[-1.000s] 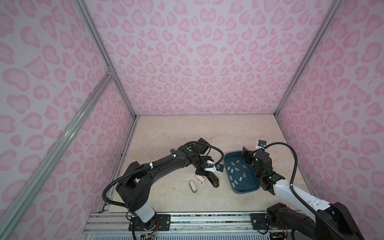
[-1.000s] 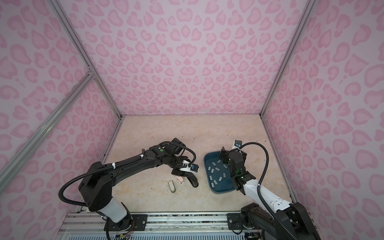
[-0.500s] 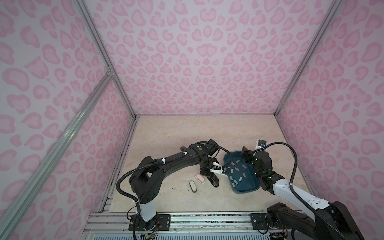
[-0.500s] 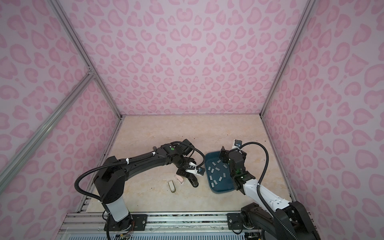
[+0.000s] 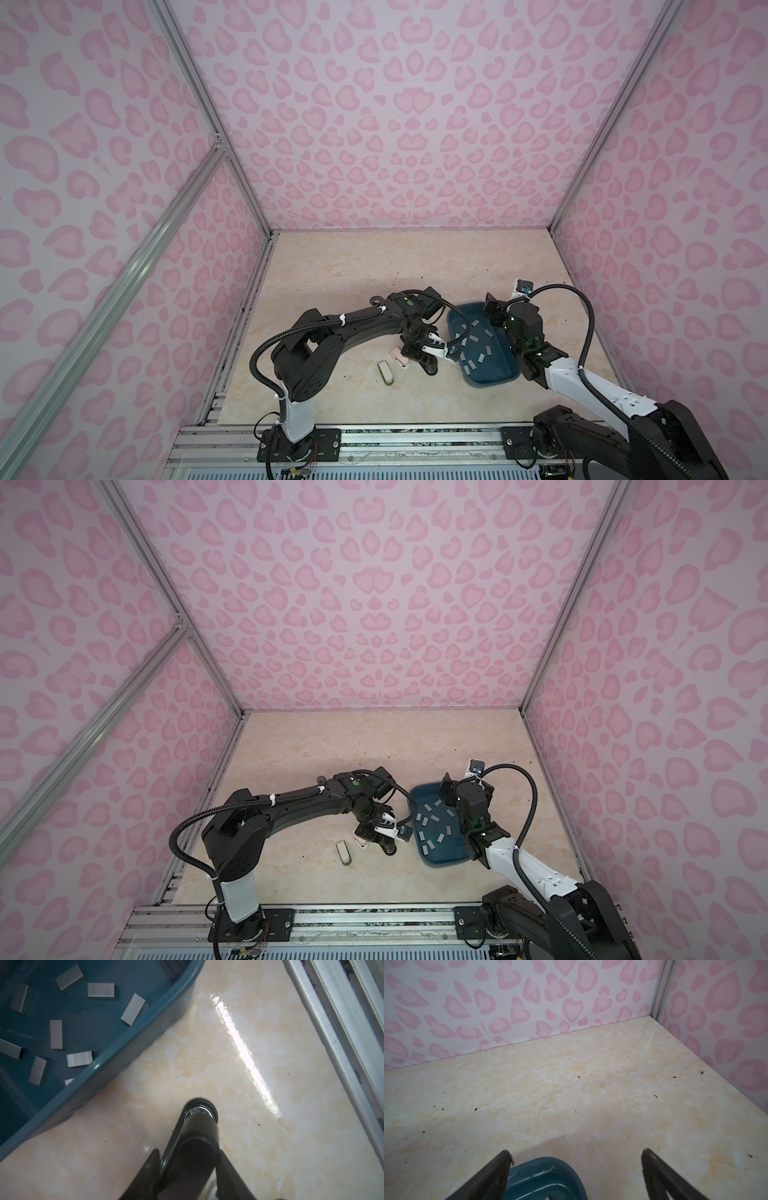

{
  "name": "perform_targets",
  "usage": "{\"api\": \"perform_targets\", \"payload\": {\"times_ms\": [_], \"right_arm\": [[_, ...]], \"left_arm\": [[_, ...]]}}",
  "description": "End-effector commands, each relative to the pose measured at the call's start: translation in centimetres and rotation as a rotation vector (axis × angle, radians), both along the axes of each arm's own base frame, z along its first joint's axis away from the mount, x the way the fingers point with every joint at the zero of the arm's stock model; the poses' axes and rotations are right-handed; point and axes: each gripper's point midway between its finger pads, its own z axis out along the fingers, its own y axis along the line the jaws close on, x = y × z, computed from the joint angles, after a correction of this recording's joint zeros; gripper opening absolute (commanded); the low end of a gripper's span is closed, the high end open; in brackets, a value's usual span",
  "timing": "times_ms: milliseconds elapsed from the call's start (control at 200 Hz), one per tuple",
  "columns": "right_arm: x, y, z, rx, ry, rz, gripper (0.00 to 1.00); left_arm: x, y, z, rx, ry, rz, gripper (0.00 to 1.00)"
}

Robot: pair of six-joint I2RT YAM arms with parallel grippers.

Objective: Load the staples into the stapler

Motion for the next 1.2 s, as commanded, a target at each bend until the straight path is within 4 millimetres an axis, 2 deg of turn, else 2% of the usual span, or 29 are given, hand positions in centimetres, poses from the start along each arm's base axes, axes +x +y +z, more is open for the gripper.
{"api": "perform_targets", "payload": {"times_ms": [0,115,260,320,345,555,625,645,855,1055,1195], "right_arm": [[0.3,-0.1,0.1,-0.007,0.004,-0.015,0.98],[0.7,0.0,-0.1,-0.015,0.020,-0.013,0.98],[0.7,0.1,-0.1,-0.018,0.021,-0.011,0.98],[0.8,0.0,-0.1,-0.018,0.018,-0.018,0.98],[0.8,-0.1,-0.1,-0.020,0.019,-0.022,0.98],[0.7,0.0,-0.1,-0.020,0.021,-0.017,0.98],[0.5,-0.2,0.1,-0.013,0.007,-0.021,0.98],[0.4,-0.2,0.0,-0.013,0.005,-0.021,0.98],[0.0,-0.3,0.6,-0.001,-0.033,-0.018,0.98],[-0.3,1.2,1.1,0.017,-0.058,0.082,0.90],[-0.7,2.4,1.9,0.045,-0.089,0.162,0.91]], "left_arm": [[0.5,-0.1,-0.2,0.019,-0.013,-0.016,0.41],[0.7,-0.2,-0.5,0.021,-0.016,-0.028,0.37],[0.6,0.0,-0.4,0.020,-0.027,-0.046,0.18],[0.7,-0.3,0.2,0.000,-0.041,-0.054,0.06],[0.8,-0.4,0.4,-0.008,-0.050,-0.055,0.04],[2.2,-1.0,3.1,-0.100,-0.122,-0.027,0.03],[3.0,-1.5,4.7,-0.158,-0.160,-0.002,0.03],[2.7,-1.0,4.1,-0.149,-0.151,0.006,0.03],[5.5,-0.7,6.0,-0.201,-0.284,0.147,0.03],[6.6,-0.4,8.4,-0.303,-0.348,0.238,0.03],[6.4,0.4,10.2,-0.382,-0.370,0.291,0.03]]}}
